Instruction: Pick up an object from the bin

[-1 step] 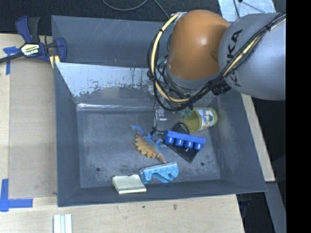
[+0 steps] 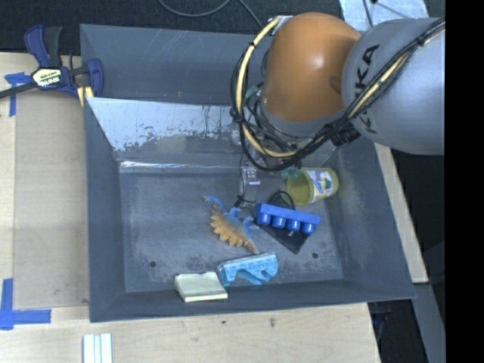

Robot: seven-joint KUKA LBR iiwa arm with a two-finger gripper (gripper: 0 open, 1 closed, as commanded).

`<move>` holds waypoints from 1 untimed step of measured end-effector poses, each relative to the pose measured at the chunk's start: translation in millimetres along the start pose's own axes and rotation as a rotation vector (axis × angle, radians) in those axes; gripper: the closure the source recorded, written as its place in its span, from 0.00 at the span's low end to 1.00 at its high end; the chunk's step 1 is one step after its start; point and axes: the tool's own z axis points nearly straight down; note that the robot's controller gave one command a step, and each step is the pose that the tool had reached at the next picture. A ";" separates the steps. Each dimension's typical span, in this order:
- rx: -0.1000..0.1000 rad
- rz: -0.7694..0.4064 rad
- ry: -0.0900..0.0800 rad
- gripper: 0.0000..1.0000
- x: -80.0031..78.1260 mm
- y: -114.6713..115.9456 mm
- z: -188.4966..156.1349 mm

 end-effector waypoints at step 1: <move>-0.001 0.076 -0.002 0.00 -3.9 -32.9 51.4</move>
Offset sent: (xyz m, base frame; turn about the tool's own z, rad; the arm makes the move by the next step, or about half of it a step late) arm -0.0450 -0.0847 -0.0558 -0.1141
